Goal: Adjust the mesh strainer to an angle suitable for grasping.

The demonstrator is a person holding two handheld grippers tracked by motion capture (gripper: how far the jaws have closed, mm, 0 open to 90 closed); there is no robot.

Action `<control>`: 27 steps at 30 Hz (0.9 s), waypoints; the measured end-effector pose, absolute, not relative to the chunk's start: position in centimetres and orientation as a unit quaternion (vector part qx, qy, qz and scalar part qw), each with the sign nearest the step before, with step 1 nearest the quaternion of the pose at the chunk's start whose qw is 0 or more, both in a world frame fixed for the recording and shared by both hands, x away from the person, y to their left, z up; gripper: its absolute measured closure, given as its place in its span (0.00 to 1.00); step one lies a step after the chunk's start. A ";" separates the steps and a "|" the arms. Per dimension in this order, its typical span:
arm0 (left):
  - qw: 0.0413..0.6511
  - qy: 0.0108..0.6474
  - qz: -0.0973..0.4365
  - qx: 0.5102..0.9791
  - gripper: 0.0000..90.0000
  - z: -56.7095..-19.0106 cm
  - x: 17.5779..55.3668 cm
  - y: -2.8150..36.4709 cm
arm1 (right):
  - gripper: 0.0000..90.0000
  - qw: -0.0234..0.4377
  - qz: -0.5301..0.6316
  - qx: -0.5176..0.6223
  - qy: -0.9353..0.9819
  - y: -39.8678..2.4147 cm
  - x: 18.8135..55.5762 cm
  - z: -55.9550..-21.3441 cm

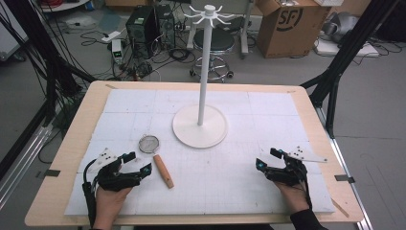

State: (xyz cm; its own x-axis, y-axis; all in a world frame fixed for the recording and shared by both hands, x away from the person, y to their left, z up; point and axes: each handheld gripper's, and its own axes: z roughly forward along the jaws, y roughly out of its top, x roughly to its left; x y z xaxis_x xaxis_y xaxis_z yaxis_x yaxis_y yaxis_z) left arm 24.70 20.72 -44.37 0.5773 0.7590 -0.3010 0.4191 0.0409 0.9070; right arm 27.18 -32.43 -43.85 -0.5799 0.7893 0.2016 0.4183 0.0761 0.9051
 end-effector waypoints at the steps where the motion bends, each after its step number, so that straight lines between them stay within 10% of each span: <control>1: 0.575 0.435 0.147 0.677 0.14 -44.4 24.7 20.7 | 0.19 0.175 0.531 0.423 0.713 -32.4 27.2 -43.8; 8: 0.576 0.428 0.138 0.683 0.21 -44.4 24.7 20.6 | 0.19 0.175 0.531 0.422 0.714 -32.4 27.2 -43.9; 27: 0.548 0.423 0.104 0.714 0.86 -44.9 25.0 19.8 | 0.19 0.176 0.530 0.422 0.714 -32.4 27.2 -43.9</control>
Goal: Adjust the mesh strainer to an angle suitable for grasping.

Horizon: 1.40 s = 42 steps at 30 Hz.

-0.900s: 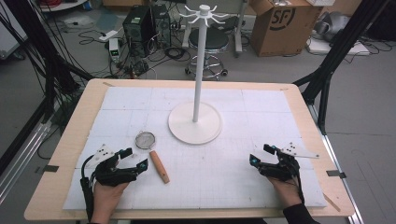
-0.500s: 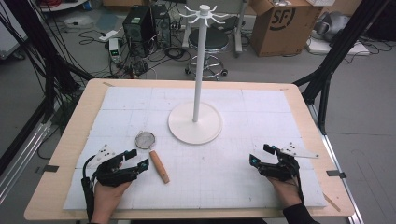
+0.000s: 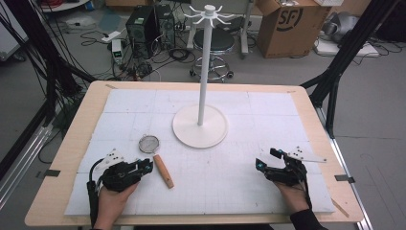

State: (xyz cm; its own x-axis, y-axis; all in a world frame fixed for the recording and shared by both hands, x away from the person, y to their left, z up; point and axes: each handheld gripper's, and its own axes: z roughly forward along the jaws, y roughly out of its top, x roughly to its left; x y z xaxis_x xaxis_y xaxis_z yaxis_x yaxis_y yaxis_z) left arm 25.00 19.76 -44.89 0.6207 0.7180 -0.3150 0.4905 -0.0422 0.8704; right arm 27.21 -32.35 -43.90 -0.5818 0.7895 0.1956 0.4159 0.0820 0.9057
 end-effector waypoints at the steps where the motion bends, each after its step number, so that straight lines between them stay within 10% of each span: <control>1: 0.547 0.421 0.101 0.717 0.90 -44.9 25.0 19.7 | 0.19 0.175 0.530 0.423 0.714 -32.3 27.2 -43.9; 42: 0.447 0.376 0.017 0.811 1.00 -45.9 27.3 15.2 | 0.19 0.181 0.518 0.414 0.726 -32.0 27.2 -44.0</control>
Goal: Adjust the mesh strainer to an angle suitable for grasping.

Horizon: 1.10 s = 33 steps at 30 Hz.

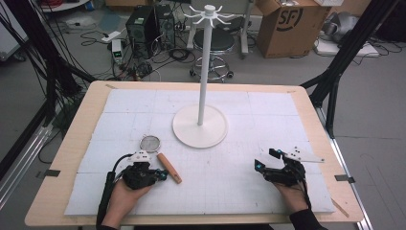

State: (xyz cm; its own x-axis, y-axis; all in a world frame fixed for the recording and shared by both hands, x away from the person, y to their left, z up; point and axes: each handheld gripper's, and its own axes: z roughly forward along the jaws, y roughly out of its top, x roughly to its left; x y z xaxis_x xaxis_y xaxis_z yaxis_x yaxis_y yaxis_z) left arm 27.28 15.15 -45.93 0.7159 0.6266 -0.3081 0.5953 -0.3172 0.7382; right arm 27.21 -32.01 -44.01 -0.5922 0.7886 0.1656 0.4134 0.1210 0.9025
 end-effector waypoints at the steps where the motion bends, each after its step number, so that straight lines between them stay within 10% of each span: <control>1: 0.446 0.376 0.016 0.812 1.00 -45.9 27.4 15.0 | 0.19 0.181 0.518 0.414 0.726 -32.0 27.2 -44.0; 33: 0.445 0.359 -0.044 0.819 1.00 -46.1 31.5 10.1 | 0.19 0.183 0.513 0.410 0.731 -31.9 27.3 -44.1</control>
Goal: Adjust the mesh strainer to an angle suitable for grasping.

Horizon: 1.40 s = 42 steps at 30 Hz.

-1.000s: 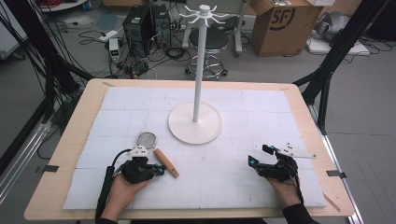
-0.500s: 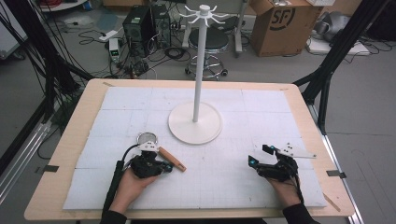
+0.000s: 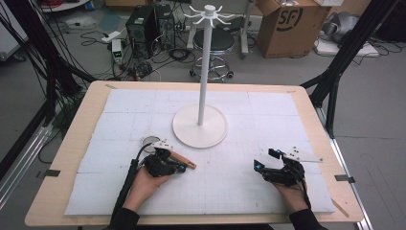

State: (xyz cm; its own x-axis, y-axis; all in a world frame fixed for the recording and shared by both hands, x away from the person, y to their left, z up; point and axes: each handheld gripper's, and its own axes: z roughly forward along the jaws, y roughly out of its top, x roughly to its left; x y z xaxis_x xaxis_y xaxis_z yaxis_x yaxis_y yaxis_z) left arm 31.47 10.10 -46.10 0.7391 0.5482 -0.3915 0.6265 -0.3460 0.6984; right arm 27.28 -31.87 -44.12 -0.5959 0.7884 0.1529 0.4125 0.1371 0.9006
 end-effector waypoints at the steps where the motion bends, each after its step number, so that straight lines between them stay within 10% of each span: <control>1: 0.447 0.362 -0.046 0.816 1.00 -46.1 31.5 10.0 | 0.19 0.183 0.512 0.410 0.732 -31.9 27.3 -44.1; 17: 0.508 0.407 -0.007 0.759 1.00 -44.6 34.5 14.3 | 0.19 0.184 0.513 0.407 0.733 -31.8 27.2 -44.1; 42: 0.387 0.443 0.035 0.808 1.00 -44.4 35.7 15.1 | 0.19 0.183 0.510 0.417 0.730 -32.0 27.3 -44.4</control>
